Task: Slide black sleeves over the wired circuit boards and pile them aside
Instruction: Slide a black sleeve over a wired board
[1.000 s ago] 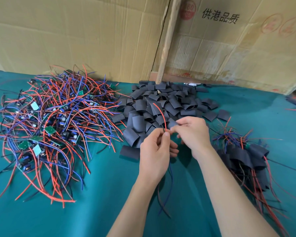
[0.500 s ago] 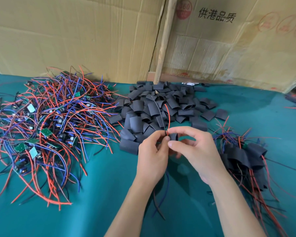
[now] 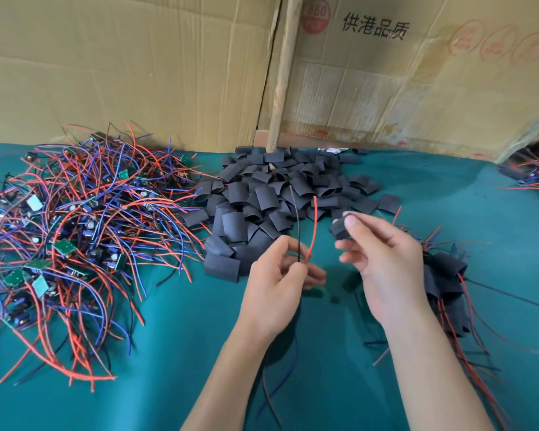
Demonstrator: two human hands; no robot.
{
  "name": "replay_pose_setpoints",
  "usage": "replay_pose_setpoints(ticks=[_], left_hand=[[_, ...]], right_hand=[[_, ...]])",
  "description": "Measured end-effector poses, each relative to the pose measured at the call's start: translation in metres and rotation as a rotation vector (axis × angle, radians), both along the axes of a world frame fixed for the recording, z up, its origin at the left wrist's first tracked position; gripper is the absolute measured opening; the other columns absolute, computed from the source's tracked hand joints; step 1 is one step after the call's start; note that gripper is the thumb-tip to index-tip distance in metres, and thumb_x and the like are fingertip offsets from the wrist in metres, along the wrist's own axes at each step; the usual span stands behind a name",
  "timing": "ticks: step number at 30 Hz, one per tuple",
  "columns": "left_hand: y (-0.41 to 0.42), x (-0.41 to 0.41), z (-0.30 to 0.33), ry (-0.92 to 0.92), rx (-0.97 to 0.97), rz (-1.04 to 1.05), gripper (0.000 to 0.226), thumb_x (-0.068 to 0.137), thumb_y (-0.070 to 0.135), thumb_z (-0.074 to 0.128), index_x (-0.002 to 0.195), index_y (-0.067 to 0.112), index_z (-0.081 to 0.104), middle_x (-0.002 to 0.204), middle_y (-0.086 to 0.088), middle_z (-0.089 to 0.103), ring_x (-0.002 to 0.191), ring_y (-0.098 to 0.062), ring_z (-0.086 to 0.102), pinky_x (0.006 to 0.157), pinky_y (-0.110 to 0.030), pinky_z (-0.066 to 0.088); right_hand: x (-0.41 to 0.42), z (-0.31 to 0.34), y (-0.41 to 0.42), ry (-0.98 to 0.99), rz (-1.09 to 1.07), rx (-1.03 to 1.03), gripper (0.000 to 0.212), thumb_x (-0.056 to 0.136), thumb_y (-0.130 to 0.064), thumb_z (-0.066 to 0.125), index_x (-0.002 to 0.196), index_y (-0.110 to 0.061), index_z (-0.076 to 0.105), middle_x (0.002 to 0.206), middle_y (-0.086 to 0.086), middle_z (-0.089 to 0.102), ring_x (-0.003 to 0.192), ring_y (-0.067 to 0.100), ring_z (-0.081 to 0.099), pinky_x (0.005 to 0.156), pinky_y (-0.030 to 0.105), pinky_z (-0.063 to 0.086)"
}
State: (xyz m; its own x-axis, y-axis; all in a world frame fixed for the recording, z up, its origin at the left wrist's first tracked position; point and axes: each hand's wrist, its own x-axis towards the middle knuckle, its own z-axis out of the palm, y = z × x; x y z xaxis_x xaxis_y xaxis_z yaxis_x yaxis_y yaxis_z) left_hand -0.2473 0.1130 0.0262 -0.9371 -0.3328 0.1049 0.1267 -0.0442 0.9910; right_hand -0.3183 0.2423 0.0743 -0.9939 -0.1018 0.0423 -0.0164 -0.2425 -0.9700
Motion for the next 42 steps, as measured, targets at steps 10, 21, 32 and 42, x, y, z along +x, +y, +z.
replay_pose_setpoints(ticks=[10, 21, 32, 42], left_hand=[[0.0, 0.002, 0.005, 0.065, -0.173, 0.017, 0.035, 0.103, 0.047, 0.035, 0.094, 0.033, 0.065, 0.056, 0.002, 0.053, 0.059, -0.02, 0.061, 0.068, -0.039, 0.051], [0.0, 0.002, 0.003, 0.017, -0.282, -0.011, 0.026, 0.1, 0.034, 0.046, 0.107, 0.037, 0.07, 0.056, 0.009, 0.053, 0.06, -0.03, 0.056, 0.065, -0.042, 0.05], [-0.006, 0.004, 0.005, -0.024, -0.133, -0.027, 0.026, 0.098, 0.028, 0.053, 0.101, 0.037, 0.077, 0.06, 0.01, 0.056, 0.064, -0.008, 0.055, 0.06, -0.02, 0.038], [-0.005, 0.004, 0.007, -0.027, -0.111, -0.043, 0.027, 0.091, 0.033, 0.051, 0.094, 0.038, 0.077, 0.061, 0.007, 0.054, 0.062, -0.007, 0.056, 0.064, -0.025, 0.04]], right_hand=[[0.007, -0.005, -0.011, -0.022, 0.106, -0.021, 0.007, 0.091, -0.01, 0.074, 0.094, -0.012, 0.081, 0.084, 0.007, 0.075, 0.069, 0.018, 0.069, 0.056, 0.022, 0.052], [-0.003, -0.002, -0.001, -0.184, -0.127, -0.263, 0.007, 0.092, -0.009, 0.074, 0.087, -0.011, 0.071, 0.077, 0.0, 0.069, 0.063, 0.013, 0.068, 0.057, 0.02, 0.053], [-0.006, -0.005, -0.001, -0.266, -0.112, -0.267, 0.013, 0.093, -0.009, 0.074, 0.081, -0.009, 0.068, 0.067, 0.001, 0.068, 0.061, 0.011, 0.069, 0.057, 0.018, 0.054], [-0.005, -0.003, 0.002, -0.285, -0.096, -0.309, 0.014, 0.094, -0.009, 0.072, 0.082, -0.009, 0.067, 0.066, -0.001, 0.068, 0.061, 0.011, 0.069, 0.057, 0.017, 0.054]])
